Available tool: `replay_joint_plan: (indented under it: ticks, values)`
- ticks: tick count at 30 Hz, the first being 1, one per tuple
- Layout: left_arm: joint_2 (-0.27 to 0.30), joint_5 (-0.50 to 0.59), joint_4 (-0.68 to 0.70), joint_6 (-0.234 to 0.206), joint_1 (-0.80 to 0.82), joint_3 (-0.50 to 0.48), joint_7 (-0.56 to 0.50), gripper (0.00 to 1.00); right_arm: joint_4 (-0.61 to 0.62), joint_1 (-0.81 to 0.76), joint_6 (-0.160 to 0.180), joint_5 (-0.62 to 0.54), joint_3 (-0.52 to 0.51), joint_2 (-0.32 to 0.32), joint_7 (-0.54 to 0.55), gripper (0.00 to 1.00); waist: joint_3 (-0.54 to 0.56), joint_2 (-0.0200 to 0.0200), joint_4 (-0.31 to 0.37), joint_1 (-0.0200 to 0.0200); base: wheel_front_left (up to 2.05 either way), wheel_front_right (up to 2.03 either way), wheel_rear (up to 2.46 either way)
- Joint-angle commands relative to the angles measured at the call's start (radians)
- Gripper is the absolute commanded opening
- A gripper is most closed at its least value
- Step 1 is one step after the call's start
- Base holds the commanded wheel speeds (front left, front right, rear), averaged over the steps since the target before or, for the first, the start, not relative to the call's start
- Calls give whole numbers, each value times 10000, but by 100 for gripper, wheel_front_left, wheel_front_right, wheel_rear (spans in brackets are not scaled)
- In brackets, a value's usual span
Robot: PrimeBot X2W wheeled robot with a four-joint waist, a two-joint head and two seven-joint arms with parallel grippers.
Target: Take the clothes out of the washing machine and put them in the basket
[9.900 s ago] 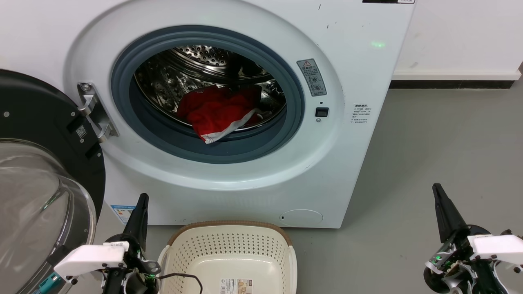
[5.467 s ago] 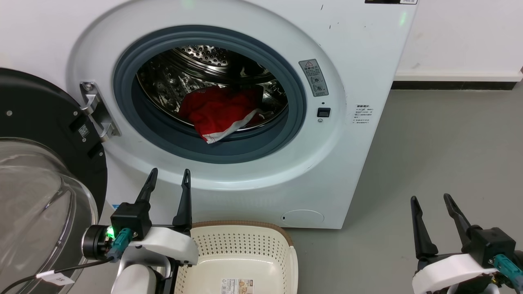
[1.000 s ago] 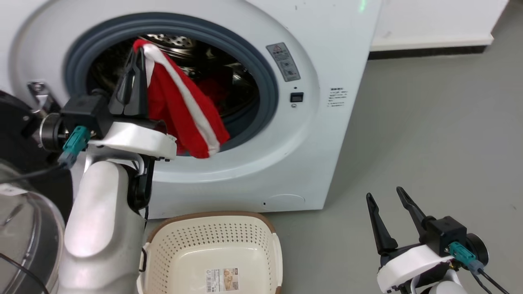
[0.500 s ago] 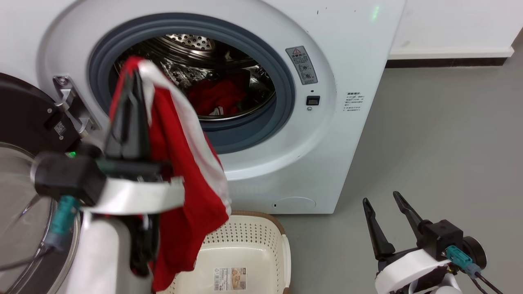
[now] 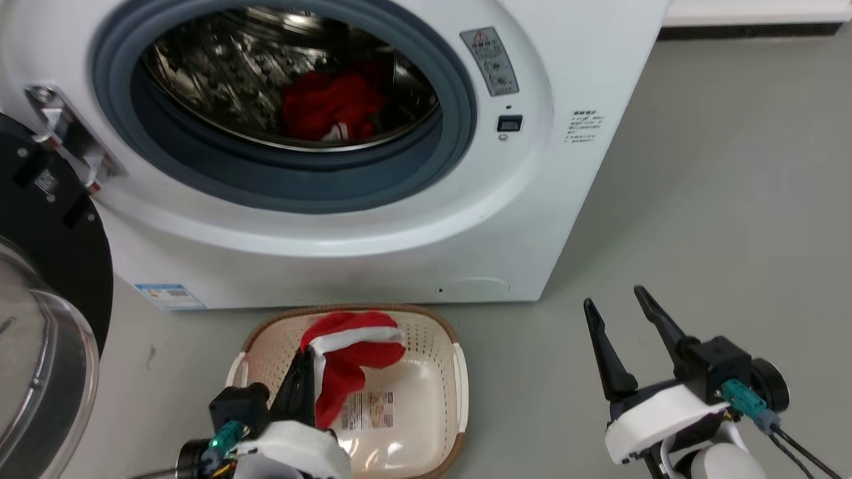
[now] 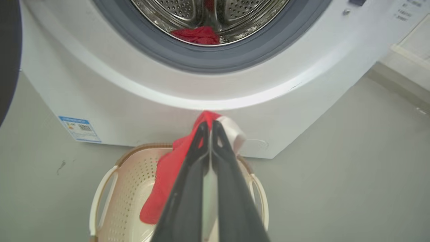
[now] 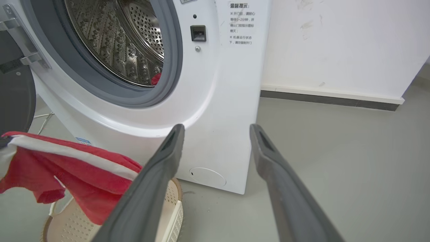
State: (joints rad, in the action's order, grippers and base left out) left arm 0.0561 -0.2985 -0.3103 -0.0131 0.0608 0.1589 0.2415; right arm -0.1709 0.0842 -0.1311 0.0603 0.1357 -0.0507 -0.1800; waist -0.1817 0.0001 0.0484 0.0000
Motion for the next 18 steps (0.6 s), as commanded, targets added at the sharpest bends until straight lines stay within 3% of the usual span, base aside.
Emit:
replay_joint_plan:
  ticks: [1,18]
  values:
    - [-13,-28,-231,-21,419,34,102,0,48,199,7,-81,20,9,-21,100,-421,-1,-19,0,0,0,0]
    - [-54,-560,-6677,-401,5265,115,236,0,33,2310,7,-331,424,11,-422,100,-4501,-1,520,0,0,0,0]
